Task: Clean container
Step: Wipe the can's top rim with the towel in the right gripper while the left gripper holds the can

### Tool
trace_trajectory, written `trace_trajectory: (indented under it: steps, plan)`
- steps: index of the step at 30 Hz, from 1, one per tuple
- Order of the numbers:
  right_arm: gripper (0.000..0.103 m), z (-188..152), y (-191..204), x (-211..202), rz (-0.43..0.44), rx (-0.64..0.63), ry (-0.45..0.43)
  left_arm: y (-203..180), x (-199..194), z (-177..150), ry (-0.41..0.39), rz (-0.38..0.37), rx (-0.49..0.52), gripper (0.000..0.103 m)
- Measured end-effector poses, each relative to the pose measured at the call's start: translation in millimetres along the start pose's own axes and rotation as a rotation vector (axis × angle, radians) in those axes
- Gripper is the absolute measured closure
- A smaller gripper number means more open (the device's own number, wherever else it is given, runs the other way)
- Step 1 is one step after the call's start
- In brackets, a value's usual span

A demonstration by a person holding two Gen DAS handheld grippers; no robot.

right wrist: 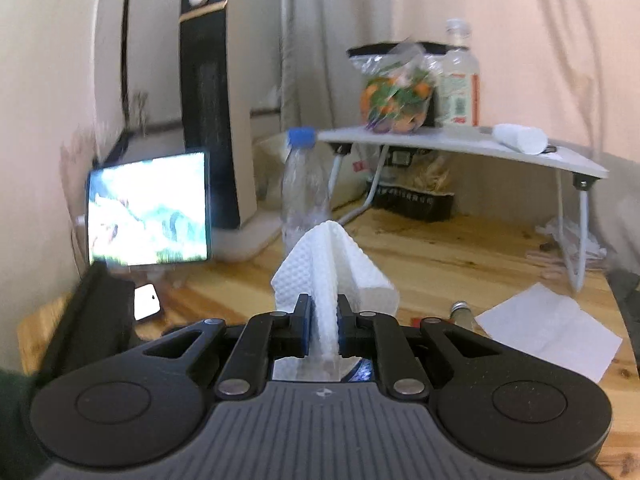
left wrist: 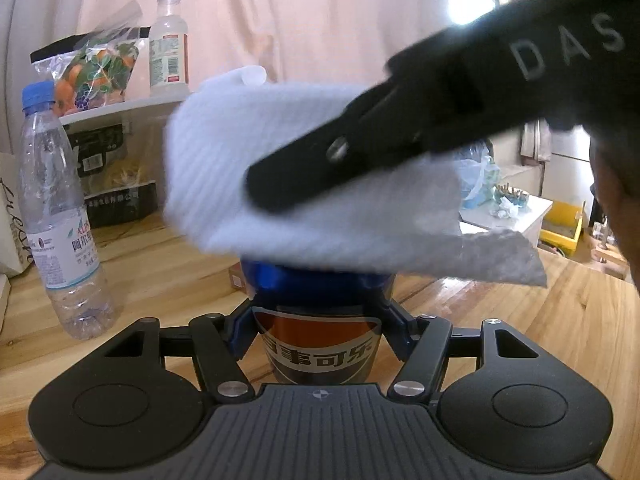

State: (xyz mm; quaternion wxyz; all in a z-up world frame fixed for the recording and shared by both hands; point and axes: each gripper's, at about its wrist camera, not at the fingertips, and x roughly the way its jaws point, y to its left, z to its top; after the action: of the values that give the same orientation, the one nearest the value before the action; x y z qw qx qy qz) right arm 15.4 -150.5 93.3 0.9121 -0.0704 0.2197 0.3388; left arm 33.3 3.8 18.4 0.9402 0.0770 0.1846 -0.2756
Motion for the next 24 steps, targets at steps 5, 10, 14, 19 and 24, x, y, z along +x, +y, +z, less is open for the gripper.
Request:
trace_trajectory:
  steps: [5,10,14,19,24]
  plan:
    - [0.088,-4,10,2,0.036,-0.024,0.034,4,0,0,0.002,0.004,-0.020,0.037]
    - [0.088,-4,8,-15,0.040,-0.003,-0.001,3,-2,-1,-0.011,0.004,-0.018,0.037]
    - [0.088,-3,-18,-30,-0.022,0.120,-0.097,5,-4,-1,-0.025,-0.005,-0.033,0.037]
    - [0.088,-8,-24,-26,-0.025,0.128,-0.063,0,-3,-2,-0.020,-0.004,-0.007,0.037]
    - [0.088,-10,-24,-22,-0.016,0.117,-0.031,3,-4,-1,-0.028,0.000,-0.008,0.037]
